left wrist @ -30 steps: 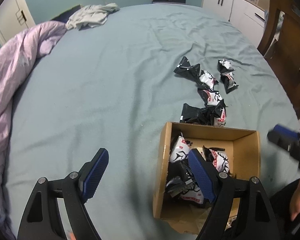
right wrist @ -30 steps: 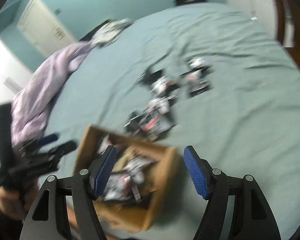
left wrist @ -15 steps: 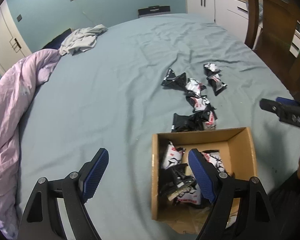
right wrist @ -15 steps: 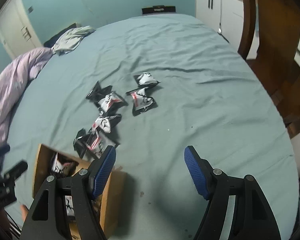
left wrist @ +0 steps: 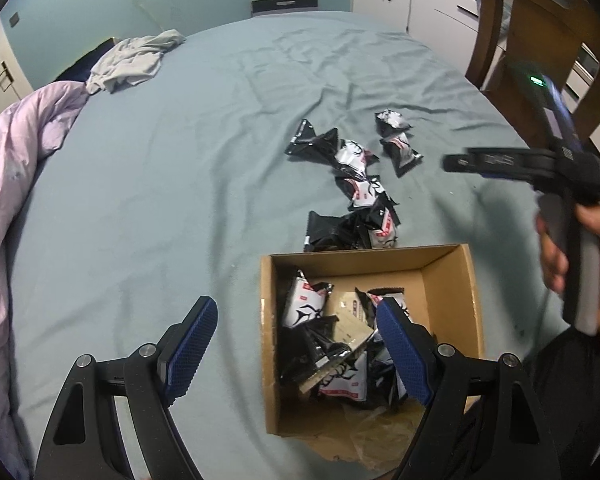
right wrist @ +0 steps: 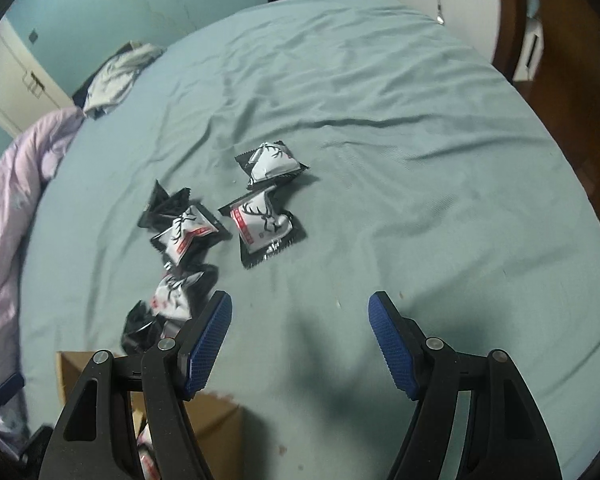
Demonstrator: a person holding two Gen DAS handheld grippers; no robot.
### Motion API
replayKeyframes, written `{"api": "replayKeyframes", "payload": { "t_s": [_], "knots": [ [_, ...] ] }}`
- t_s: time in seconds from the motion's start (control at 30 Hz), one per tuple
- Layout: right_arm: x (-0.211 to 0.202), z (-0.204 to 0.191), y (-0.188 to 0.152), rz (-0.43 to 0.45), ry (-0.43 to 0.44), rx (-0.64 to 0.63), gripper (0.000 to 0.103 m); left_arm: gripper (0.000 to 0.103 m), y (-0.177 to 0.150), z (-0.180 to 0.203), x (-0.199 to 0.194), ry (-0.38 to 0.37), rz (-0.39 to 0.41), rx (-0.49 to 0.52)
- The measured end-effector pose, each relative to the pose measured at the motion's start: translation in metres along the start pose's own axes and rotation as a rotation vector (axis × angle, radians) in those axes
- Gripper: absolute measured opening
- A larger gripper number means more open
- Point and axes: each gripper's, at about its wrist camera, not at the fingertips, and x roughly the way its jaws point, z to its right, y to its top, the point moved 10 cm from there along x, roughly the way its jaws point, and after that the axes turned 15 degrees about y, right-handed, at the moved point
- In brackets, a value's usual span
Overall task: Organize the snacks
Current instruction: 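Move the right gripper to the pile and grasp a white-and-black packet, then grasp a black packet with the left gripper while the right gripper holds its packet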
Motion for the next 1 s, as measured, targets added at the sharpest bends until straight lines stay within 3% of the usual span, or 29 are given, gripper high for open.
{"api": "replayKeyframes", "payload": {
  "t_s": [0.17, 0.43, 0.5, 0.57, 0.7, 0.83, 1.0],
  "knots": [
    [0.035, -0.004, 0.023, -0.029, -0.054, -0.077, 0.07, 0.083, -0.002, 0.005, 0.006, -0.016, -0.018, 0.015],
    [0.093, 0.005, 0.05, -0.045, -0.073, -0.071, 0.069, 0.083, 0.0, 0.004, 0.02, -0.038, -0.047, -0.008],
    [0.105, 0.006, 0.047, -0.066, -0.077, -0.08, 0.043, 0.083, 0.002, 0.004, 0.024, -0.048, -0.049, -0.02],
    [0.105, 0.006, 0.049, -0.047, -0.101, -0.101, 0.037, 0.083, 0.005, 0.005, 0.027, -0.06, -0.05, -0.032],
    [0.092, -0.008, 0.055, -0.012, -0.009, -0.069, 0.032, 0.082, 0.012, 0.011, 0.037, -0.05, -0.043, -0.046],
    [0.056, -0.034, 0.066, 0.075, 0.192, -0.016, 0.032, 0.082, 0.016, 0.019, 0.048, -0.008, -0.048, -0.01],
    [0.03, -0.037, 0.061, 0.092, 0.218, -0.017, 0.032, 0.082, 0.034, 0.032, 0.05, 0.019, -0.029, 0.02]
  ]
}}
